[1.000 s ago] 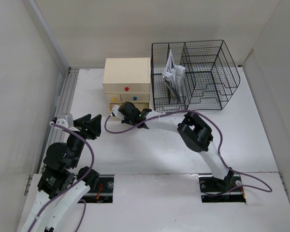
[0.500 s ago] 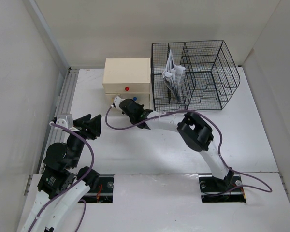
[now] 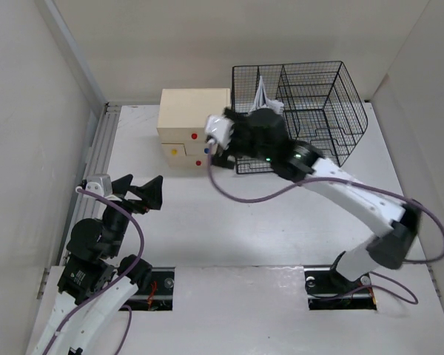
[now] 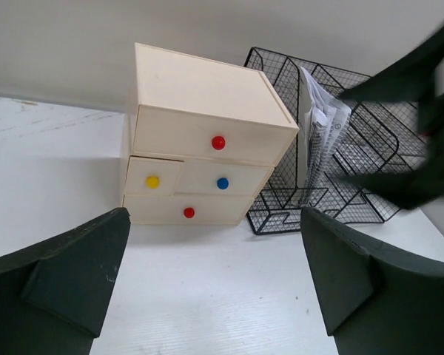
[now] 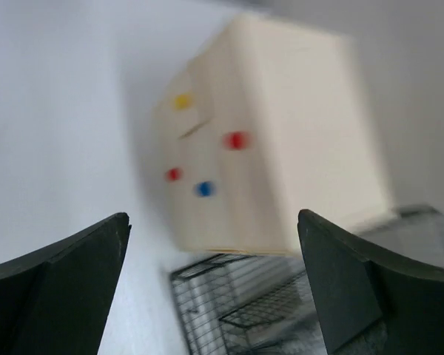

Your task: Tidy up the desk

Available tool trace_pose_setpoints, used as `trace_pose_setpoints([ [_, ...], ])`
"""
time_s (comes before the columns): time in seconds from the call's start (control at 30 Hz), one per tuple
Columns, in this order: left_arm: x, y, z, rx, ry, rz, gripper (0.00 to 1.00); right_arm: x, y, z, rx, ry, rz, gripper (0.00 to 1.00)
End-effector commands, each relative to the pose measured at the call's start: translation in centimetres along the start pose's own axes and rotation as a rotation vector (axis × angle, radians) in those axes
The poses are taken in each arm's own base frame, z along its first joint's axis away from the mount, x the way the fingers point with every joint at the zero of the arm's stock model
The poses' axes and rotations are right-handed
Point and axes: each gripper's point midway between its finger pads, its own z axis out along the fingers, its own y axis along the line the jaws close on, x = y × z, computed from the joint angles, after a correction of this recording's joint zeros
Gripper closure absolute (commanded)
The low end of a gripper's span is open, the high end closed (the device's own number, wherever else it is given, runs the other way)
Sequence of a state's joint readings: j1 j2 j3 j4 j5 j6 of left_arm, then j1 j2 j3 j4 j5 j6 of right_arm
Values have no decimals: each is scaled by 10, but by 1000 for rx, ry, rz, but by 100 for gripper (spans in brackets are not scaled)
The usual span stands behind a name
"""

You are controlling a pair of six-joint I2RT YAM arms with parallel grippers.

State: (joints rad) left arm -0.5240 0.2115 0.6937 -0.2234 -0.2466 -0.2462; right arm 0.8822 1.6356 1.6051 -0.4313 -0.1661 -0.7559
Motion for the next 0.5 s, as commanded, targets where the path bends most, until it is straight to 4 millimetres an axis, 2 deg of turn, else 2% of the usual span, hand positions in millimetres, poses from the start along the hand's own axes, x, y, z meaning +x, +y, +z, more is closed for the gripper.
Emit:
trace_pose_setpoints([
  [0.0, -10, -4, 1, 15, -45, -22, 0, -2, -78, -61, 435, -93, 303, 0],
  [0.03, -8, -4, 3, 12, -35, -19, 0, 7, -104, -94, 633, -54, 354, 0],
  [0.07, -8, -4, 3, 12, -35, -19, 0, 12, -117, -107, 725, -51, 391, 0],
  [0.13, -5, -4, 5, 8, -25, -16, 0, 23, -128, -124, 850, -20, 451, 0],
  [0.17, -5, -4, 5, 8, -25, -16, 0, 35, -135, -134, 903, 3, 471, 0],
  [0.27, 0, -5, 9, 11, -4, -10, 0, 51, -141, -141, 962, 10, 493, 0],
  [0.33, 0, -5, 9, 11, -4, -10, 0, 71, -152, -150, 1011, 22, 539, 0],
  [0.37, 0, -5, 9, 11, -4, -10, 0, 70, -152, -150, 1012, 16, 549, 0],
  [0.47, 0, -5, 9, 11, -4, -10, 0, 81, -162, -165, 1046, 6, 567, 0],
])
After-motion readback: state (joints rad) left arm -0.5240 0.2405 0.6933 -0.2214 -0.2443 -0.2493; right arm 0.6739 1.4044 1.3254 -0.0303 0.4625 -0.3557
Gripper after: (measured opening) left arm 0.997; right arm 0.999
